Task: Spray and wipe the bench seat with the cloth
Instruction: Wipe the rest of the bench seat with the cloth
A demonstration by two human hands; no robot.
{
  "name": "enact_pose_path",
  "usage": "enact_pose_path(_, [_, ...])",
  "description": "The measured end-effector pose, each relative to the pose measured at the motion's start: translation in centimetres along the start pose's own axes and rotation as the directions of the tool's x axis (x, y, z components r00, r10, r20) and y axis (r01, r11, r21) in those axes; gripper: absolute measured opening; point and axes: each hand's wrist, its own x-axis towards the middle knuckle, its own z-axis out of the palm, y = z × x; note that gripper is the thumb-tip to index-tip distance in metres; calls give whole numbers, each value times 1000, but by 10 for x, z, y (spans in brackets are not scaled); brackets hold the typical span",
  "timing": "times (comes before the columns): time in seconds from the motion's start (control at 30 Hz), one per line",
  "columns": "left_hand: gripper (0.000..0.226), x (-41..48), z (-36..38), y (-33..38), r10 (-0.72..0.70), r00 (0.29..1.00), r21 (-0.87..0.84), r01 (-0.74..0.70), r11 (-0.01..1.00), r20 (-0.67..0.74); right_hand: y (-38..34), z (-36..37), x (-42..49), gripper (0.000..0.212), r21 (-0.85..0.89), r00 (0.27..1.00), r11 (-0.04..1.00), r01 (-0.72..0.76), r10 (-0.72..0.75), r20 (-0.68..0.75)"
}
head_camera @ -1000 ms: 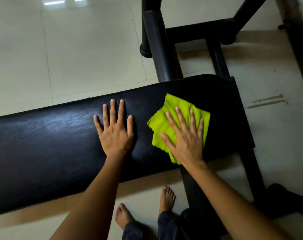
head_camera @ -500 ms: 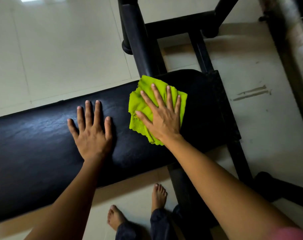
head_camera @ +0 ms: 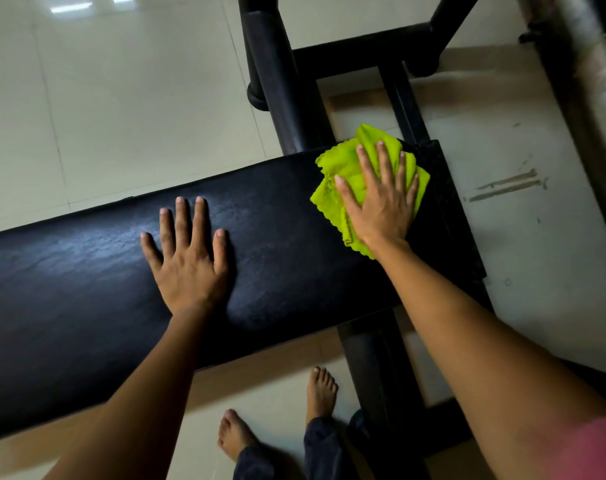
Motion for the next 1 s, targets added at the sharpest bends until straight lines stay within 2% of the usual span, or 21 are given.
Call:
enact_pose_path(0.33, [54,2,0,3,15,1000,-7,-16,1000,-6,32,-1,-38,66,11,984,984,-177,177,-24])
enact_pose_path(0.63, [54,-1,1,-2,17,999,-32,-18,999,-31,15,9,-88,68,36,961,965,-260,262,-84])
enact_pose_path(0.73, [54,-1,2,-1,18,999,-42,-20,999,-36,-24,21,-122,68,18,976,981,-192,192,-101])
enact_pose_path(0.8, [53,-3,2,-1,27,999,-50,-29,998,-29,-40,26,-139,66,-51,997,997,-54,51,-63])
enact_pose_path(0.9, [52,-3,-1,-5,51,998,-53,-53,997,-25,-17,19,-122,64,-77,991,988,135,-135,14])
enact_pose_path(0.93, [52,-2,-2,-6,56,998,-57,-57,997,-20,-6,16,-112,64,-65,992,990,126,-126,6])
enact_pose_path(1.0, [52,-1,-2,-6,55,998,-54,-56,997,-21,3,12,-95,64,-7,999,999,-38,38,-35])
